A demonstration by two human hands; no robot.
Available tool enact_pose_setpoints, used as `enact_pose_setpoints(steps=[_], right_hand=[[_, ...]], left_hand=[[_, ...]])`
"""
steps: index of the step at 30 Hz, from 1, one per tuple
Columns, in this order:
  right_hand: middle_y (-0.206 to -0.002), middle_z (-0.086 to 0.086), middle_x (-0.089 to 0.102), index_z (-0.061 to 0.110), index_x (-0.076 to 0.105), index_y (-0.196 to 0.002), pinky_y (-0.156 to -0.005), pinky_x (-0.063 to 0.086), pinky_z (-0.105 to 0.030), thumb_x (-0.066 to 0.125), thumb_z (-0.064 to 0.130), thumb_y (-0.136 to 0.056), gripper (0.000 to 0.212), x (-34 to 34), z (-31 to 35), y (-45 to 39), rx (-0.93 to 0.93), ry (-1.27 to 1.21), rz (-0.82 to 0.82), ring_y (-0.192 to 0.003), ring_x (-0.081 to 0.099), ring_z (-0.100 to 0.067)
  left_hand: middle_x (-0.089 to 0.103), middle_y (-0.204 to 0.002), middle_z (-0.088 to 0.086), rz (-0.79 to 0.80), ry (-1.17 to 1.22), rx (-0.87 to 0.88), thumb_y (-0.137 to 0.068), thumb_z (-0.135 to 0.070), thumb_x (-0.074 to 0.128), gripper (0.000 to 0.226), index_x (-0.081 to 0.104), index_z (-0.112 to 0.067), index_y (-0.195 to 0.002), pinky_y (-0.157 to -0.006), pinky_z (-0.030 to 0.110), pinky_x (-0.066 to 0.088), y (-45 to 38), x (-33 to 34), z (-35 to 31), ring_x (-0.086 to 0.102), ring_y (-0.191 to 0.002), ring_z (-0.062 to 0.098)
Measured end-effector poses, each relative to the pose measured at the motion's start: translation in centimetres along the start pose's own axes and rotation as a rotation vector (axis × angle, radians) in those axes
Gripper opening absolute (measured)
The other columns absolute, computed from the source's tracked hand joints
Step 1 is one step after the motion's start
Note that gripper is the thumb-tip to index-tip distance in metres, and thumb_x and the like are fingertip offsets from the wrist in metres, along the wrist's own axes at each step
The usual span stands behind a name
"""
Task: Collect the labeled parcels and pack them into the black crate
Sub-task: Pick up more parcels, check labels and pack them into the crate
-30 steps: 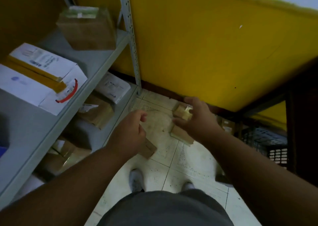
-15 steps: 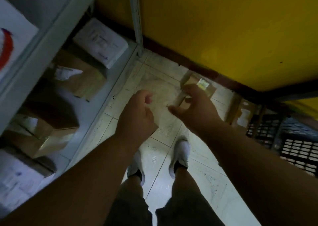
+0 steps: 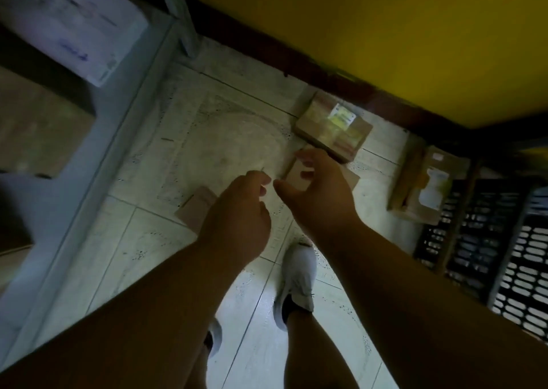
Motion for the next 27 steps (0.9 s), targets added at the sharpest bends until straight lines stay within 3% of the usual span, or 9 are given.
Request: enact_pose_setpoints(steps=[5,9,12,14,18,20,23,25,27], right_hand=[[-0.133,0.004,0.054,0.025,0.051,-0.132,-0.09,0.042,-0.024,0.077,0.04,-0.081,0.06,-3.2,-4.8,-3.1,0.077,-0.036,-0.075,-0.116,0.054,-0.012],[-0.136,0.004,0.054,0.023,0.051,-0.132,-0.079,0.043,-0.019,0.075,0.051,-0.08,0.063,-4.2,-10.0,-6.8,0.216,-0.102,-0.125,-0.112,0.055,-0.012],[-0.136,-0.001,0.054,0.022,0.051,-0.134,-0.091,0.048,-0.03,0.076,0.053,-0.078,0.069,-3.3,-14.6,-9.1,0.284,-0.121,-0.152,-0.119,0.055,-0.018],[-0.137,-0.003,0.053,0.021,0.049,-0.136,-0.088,0.046,-0.029,0.077,0.053,-0.078,0.072,-2.4,-17.8,-10.1,0.34,-0.132,-0.15,-0.119,0.056,-0.02],[-0.138,-0.007,0.051,0.019,0.046,-0.139,-0.083,0.049,-0.029,0.077,0.051,-0.079,0.075,-1.1,-23.3,-12.3,0.437,-0.101,-0.149,-0.116,0.058,-0.023],[-0.137,-0.009,0.051,0.019,0.044,-0.141,-0.085,0.058,-0.039,0.077,0.052,-0.077,0.08,-0.2,-25.8,-13.4,0.47,-0.064,-0.147,-0.108,0.063,-0.026],[-0.136,-0.01,0.048,0.018,0.037,-0.145,-0.088,0.058,-0.046,0.079,0.053,-0.074,0.089,1.9,-29.1,-14.6,0.524,0.004,-0.105,-0.11,0.063,-0.029],[-0.133,-0.011,0.05,0.017,0.033,-0.144,-0.09,0.057,-0.047,0.082,0.051,-0.071,0.094,3.4,-31.2,-15.3,0.597,-0.031,-0.08,-0.113,0.059,-0.031],[-0.128,-0.009,0.051,0.016,0.029,-0.142,-0.091,0.056,-0.047,0.085,0.045,-0.07,0.096,4.8,-33.0,-15.9,0.702,-0.199,-0.068,-0.112,0.057,-0.031]], left_hand=[[0.058,-0.118,-0.007,0.074,0.07,-0.076,-0.094,-0.005,0.051,0.037,0.051,-0.025,-0.125,-0.083,0.031,0.049,-4.2,4.6,-2.6,0.058,-0.102,0.014],[0.063,-0.115,0.001,0.066,0.188,-0.196,-0.093,-0.008,0.05,0.032,0.053,-0.023,-0.121,-0.088,0.049,0.054,-8.0,9.1,-2.1,0.063,-0.101,0.023],[0.061,-0.122,0.002,0.086,0.125,-0.21,-0.096,-0.01,0.051,0.032,0.051,-0.017,-0.127,-0.089,0.042,0.054,-10.5,12.3,-0.4,0.062,-0.103,0.022],[0.058,-0.129,0.002,0.119,0.082,-0.22,-0.096,-0.011,0.052,0.035,0.05,-0.018,-0.131,-0.085,0.036,0.054,-11.6,14.3,1.4,0.06,-0.105,0.02],[0.055,-0.134,0.006,0.194,-0.03,-0.219,-0.095,-0.012,0.055,0.042,0.047,-0.017,-0.136,-0.062,0.021,0.041,-14.6,17.6,4.6,0.055,-0.089,0.012],[0.052,-0.138,0.009,0.186,-0.051,-0.247,-0.096,-0.017,0.056,0.046,0.043,-0.015,-0.139,-0.069,0.026,0.042,-16.6,18.5,5.6,0.058,-0.101,0.02],[0.043,-0.148,0.012,0.207,-0.063,-0.272,-0.096,-0.023,0.056,0.058,0.032,-0.016,-0.148,-0.076,0.028,0.041,-19.3,20.4,6.6,0.053,-0.121,0.028],[0.039,-0.151,0.012,0.26,-0.037,-0.31,-0.096,-0.023,0.057,0.065,0.024,-0.017,-0.152,-0.07,0.022,0.039,-20.6,22.2,7.5,0.052,-0.12,0.026],[0.041,-0.149,0.014,0.314,-0.007,-0.357,-0.095,-0.026,0.06,0.068,0.024,-0.014,-0.152,-0.075,0.025,0.038,-21.7,24.0,8.1,0.051,-0.119,0.027]])
Point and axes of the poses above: each hand's wrist, its own y-axis away from the middle knuckle, its own x-axis out of the palm, z = x × y, the point moved 7 cm from there along -y, towards the middle knuckle
